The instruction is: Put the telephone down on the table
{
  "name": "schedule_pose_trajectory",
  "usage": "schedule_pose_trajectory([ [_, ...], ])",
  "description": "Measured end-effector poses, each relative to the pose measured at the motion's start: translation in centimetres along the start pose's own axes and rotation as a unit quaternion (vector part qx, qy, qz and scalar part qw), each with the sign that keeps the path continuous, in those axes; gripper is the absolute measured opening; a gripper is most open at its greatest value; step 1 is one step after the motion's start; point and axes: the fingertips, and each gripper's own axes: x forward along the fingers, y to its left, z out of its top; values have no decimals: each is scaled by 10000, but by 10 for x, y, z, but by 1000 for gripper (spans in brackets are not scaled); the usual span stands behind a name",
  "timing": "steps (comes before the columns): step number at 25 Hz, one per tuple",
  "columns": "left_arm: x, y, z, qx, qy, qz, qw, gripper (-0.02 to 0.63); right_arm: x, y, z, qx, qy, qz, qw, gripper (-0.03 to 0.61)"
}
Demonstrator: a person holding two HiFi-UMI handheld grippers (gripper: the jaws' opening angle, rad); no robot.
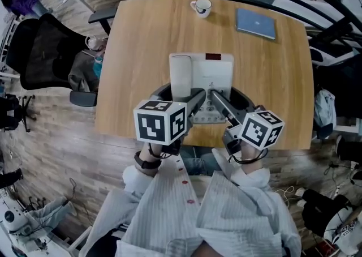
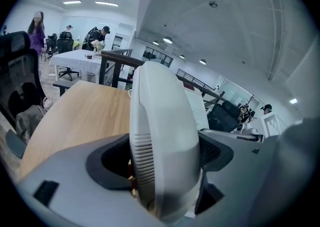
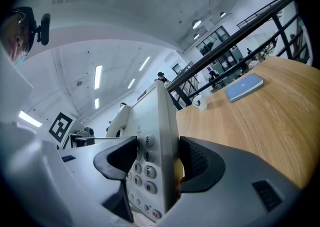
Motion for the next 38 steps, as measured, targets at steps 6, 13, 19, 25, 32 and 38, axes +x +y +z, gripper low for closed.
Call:
schedule_pose_trajectory([
  [6,8,4,3,31,71,-77,9999,393,5,-5,2,63,-17,-124,9999,265],
  [13,27,12,-4,-4,224,-103,9997,393,14,-24,-5,202,68,-205,9996,265],
  [19,47,20,-14,-83,411,-83,9991,393,23,-44,-16,372,183,-255,9988,265],
  [25,82,34,-24,-237,645,-48,9976,393,41,-78,-25,562,379,-332,9971,265],
  [32,108,50,-42,-421,882,-20,9952,393,56,-103,-43,765,596,-428,9944,265],
  [38,125,66,-56,-485,1069,9,9931,393,70,-120,-60,958,713,-494,9916,265],
])
